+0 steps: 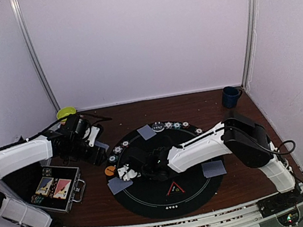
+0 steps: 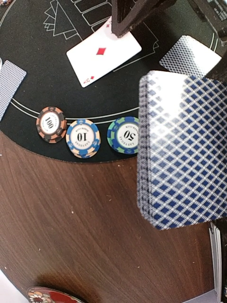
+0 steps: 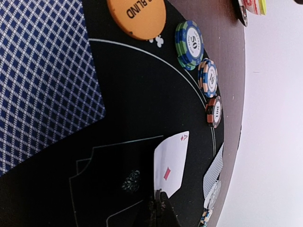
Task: Distribute texas hold em gaming equipment
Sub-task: Flop the poker card in the community card area.
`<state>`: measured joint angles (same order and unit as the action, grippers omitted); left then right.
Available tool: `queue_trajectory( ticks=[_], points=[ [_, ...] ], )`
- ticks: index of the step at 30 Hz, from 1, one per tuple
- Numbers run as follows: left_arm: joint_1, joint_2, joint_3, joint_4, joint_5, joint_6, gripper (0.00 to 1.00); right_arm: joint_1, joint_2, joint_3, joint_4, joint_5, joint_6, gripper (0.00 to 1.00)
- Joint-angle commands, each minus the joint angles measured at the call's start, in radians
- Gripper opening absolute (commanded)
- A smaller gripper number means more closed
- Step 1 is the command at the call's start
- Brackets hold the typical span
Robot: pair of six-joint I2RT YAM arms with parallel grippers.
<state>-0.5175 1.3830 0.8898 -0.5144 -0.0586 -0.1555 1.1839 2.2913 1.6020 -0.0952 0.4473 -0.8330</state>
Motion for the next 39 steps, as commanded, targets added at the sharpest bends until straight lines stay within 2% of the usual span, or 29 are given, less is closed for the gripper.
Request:
queue_trajectory(
  ticks=[1,5,8,16,23,27,34,39],
  points=[
    [0.007,-0.025,-0.013,0.051,0.018,-0.003,0.66,0.003,0.032,-0.010,0.019,0.011,-0.006,0.05],
    [0.007,-0.027,-0.013,0.051,0.019,-0.003,0.66,0.004,0.035,-0.013,0.011,0.008,-0.005,0.10],
    [0.007,-0.025,-0.011,0.051,0.018,-0.003,0.66,0.005,0.023,-0.016,0.002,-0.002,-0.002,0.20],
    [0.007,-0.024,-0.010,0.051,0.019,-0.001,0.66,0.009,-0.019,-0.009,-0.050,-0.041,0.036,0.39],
    [0.008,-0.021,-0.008,0.051,0.022,-0.002,0.66,0.010,-0.078,0.004,-0.086,-0.069,0.112,0.43],
    [0.007,-0.022,-0.008,0.052,0.026,0.000,0.66,0.010,-0.105,0.017,-0.111,-0.082,0.146,0.51],
    [0.007,-0.030,-0.007,0.061,0.056,0.007,0.66,-0.009,-0.249,0.003,-0.198,-0.117,0.249,0.82],
    [0.005,-0.028,0.001,0.069,0.095,0.014,0.65,-0.076,-0.382,-0.029,-0.277,-0.227,0.338,0.96]
  ],
)
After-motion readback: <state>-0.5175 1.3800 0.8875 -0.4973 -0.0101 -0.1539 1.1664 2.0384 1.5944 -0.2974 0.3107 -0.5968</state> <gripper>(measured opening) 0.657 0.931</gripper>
